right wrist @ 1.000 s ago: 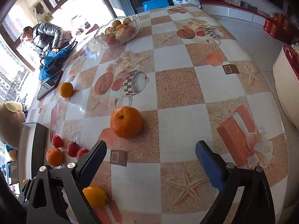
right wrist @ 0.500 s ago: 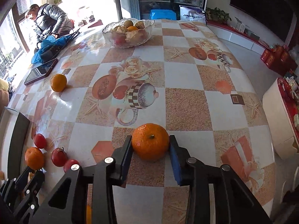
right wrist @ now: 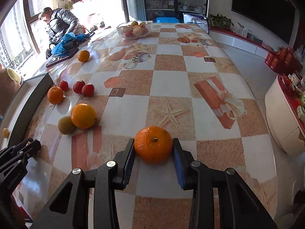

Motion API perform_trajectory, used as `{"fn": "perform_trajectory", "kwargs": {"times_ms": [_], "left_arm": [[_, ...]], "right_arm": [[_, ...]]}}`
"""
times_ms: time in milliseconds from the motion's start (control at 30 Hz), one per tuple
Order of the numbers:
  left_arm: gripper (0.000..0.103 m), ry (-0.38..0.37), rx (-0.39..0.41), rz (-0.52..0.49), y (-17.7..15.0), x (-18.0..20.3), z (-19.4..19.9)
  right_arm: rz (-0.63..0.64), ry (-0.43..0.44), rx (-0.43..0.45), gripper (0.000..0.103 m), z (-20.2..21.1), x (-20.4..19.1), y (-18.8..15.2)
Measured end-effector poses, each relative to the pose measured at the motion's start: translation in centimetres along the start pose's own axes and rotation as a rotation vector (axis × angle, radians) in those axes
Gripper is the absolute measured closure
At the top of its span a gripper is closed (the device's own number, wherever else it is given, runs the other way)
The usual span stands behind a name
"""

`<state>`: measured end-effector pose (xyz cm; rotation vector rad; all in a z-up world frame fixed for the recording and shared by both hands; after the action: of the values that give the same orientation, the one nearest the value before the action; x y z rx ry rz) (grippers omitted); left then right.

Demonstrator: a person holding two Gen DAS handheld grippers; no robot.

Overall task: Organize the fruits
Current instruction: 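Close the left gripper on the second papery husk fruit, then hold the tangerine and husk fruit and carry both toward the white tray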

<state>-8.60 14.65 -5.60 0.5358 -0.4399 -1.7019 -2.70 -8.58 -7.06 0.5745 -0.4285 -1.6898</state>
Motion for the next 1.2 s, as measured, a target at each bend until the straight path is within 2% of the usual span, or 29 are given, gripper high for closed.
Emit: {"fn": "perform_trajectory", "kwargs": {"times_ms": [167, 1200], "left_arm": [[0.078, 0.008, 0.007, 0.002, -0.46, 0.15, 0.31], [0.077, 0.01, 0.005, 0.006, -0.47, 0.23, 0.19]], "right_arm": [[0.004, 0.004, 0.037, 0.064, 0.15, -0.17, -0.29], [0.009, -0.004, 0.046, 0.064, 0.27, -0.18, -0.49]]}}
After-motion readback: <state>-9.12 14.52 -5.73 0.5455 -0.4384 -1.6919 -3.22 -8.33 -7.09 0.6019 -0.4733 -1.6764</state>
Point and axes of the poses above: each gripper's, at about its wrist camera, not at the fingertips, and z roughly against the way its jaws point, x to its right, y to its top, the point moved 8 cm from there along -z, roughly the way its jaws point, and after that the axes turned 14 degrees about -z, right-handed, at the moved point
